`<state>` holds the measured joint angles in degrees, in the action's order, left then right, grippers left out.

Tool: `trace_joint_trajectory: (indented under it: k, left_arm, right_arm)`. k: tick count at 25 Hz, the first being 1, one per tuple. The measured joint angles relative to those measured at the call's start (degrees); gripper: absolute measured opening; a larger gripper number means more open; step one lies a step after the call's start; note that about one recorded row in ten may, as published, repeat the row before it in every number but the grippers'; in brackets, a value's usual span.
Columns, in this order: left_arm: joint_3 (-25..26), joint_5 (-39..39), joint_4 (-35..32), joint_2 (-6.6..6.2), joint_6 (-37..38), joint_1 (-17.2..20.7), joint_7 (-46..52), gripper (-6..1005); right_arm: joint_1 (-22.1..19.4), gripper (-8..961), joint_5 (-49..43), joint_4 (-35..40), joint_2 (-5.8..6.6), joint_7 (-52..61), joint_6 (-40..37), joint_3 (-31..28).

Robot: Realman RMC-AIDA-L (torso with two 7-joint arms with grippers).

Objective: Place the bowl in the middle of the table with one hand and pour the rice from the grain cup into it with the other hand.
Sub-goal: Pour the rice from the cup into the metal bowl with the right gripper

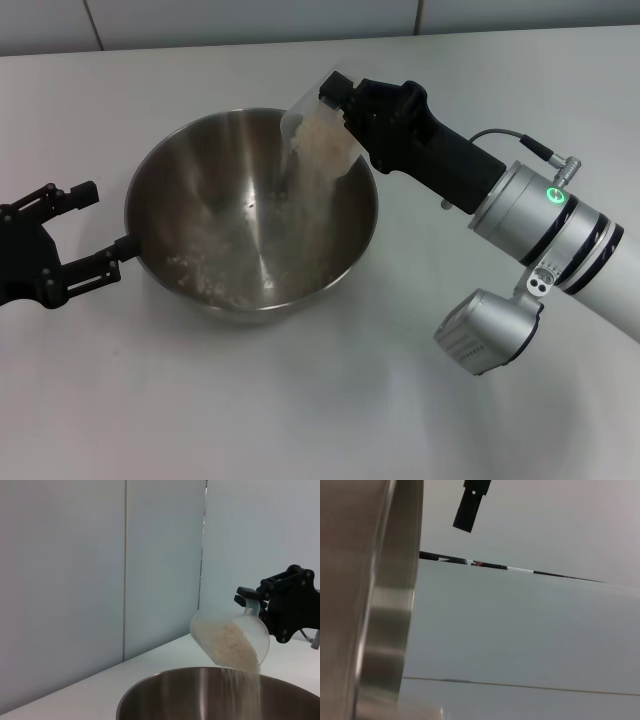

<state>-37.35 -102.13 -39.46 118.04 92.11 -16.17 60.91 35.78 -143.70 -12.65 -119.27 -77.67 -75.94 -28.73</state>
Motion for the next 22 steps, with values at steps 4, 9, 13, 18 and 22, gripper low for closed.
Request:
trace_joint_trajectory:
  k: [4,9,13,18,22]
  left_arm:
    - [0.0,0.0,0.0,0.0,0.0,0.0,0.0,814]
    - [0.0,0.0,0.1,0.0,0.0,0.0,0.0,815]
    - [0.0,0.0,0.4,-0.01,0.0,-0.2,0.0,815]
    - [0.0,0.0,0.8,-0.03,-0.3,-0.3,0.0,815]
    - [-0.1,0.0,0.8,0.01,-0.5,-0.5,0.0,814]
  right_arm:
    - [0.0,47,0.0,-0.1,0.0,-1.8,0.0,0.0]
    - [0.1,50,0.0,-0.1,0.0,-2.5,0.0,0.7]
    - [0.2,52,0.0,-0.1,0.0,-4.2,0.1,1.0]
    - [0.5,55,0.0,-0.1,0.0,-6.0,0.5,1.0]
    - [0.8,58,0.0,-0.1,0.04,-9.0,0.6,1.0]
